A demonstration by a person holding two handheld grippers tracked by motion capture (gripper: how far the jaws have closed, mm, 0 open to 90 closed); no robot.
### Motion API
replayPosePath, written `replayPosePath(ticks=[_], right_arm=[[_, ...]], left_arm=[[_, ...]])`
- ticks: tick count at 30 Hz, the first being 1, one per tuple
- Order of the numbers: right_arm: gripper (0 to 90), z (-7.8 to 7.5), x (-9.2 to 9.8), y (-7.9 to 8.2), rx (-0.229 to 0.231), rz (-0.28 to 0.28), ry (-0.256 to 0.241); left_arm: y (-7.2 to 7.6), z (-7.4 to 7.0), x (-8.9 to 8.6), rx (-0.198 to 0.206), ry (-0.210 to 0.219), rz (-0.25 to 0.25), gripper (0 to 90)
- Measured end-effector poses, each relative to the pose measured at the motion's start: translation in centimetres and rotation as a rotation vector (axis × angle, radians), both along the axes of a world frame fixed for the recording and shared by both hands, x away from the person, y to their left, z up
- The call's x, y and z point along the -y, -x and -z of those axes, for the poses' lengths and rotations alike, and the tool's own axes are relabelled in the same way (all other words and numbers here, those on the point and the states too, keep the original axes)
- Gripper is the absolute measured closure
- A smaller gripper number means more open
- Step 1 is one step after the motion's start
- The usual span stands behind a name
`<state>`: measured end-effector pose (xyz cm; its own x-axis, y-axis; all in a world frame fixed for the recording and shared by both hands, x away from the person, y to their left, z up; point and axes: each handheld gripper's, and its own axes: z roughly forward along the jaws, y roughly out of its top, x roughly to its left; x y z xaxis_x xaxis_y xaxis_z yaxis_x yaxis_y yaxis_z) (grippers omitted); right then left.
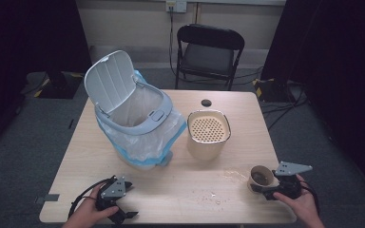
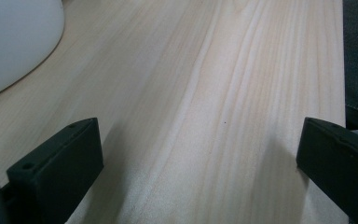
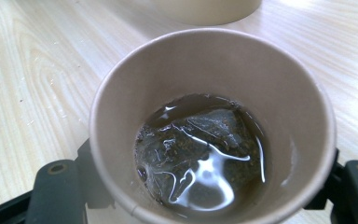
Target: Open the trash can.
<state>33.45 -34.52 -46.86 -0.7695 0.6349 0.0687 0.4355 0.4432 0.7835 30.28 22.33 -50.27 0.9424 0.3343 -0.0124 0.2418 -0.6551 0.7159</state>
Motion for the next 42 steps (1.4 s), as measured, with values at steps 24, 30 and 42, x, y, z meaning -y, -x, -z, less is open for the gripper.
replayPosePath(ticks=[24, 30, 42], right_arm=[[26.9, -4.2, -0.9, -3.7, 0.035, 0.040, 0.017], [27.0, -5.0, -1.3, -4.6, 0.044, 0.053, 0.014], [27.0, -6.9, -2.2, -7.3, 0.064, 0.052, 0.023]], left_arm=[[0.0, 0.0, 0.0, 0.000, 0.000, 0.000, 0.0], [0.0, 0.0, 0.0, -0.001, -0.002, 0.000, 0.0], [0.0, 0.0, 0.0, -0.003, 0.005, -0.003, 0.0]])
